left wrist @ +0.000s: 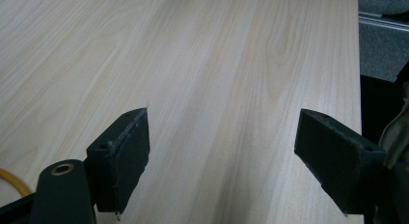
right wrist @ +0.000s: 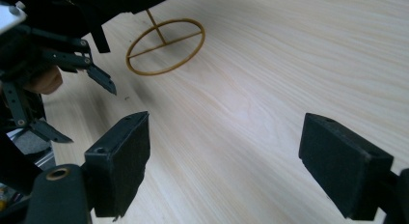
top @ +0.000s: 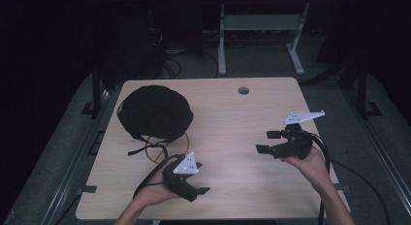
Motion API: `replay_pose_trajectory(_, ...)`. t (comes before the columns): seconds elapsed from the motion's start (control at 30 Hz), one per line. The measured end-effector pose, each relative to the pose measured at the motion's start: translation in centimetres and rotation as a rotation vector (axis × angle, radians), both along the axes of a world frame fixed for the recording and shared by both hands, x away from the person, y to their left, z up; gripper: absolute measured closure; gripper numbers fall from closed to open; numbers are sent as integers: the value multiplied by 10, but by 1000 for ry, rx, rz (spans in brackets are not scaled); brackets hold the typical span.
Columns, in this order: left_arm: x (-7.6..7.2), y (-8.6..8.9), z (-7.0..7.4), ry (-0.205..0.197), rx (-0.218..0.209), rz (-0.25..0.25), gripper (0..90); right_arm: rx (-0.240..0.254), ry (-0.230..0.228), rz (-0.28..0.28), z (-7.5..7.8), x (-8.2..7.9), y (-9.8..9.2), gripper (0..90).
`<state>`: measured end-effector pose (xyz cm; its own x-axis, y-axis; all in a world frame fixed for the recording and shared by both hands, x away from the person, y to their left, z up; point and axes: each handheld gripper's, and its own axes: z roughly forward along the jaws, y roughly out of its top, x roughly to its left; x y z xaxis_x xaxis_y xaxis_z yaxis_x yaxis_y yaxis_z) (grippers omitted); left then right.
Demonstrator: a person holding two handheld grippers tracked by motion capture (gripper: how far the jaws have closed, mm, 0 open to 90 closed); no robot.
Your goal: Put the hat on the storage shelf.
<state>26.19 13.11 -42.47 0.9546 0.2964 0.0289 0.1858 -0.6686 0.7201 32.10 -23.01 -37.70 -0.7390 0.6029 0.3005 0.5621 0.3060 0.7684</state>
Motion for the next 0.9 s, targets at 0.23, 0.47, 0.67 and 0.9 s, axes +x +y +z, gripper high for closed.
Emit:
replay_pose_trajectory(0.23, -1, 0, 0, 1, -2, 2, 198, 8, 13, -18, -10, -9, -10, 181)
replay_pose_trajectory(0.47, -1, 2, 1, -9, 5, 1, 198, -5, 30, -28, -17, -18, -18, 181)
replay_pose_trajectory(0.67, -2, 4, 1, -9, 1, 9, 198, -3, 42, -38, -26, -27, -26, 182)
replay_pose_trajectory(0.9, -4, 3, -1, -16, 4, 0, 191, 7, 65, -41, -35, -36, -30, 181)
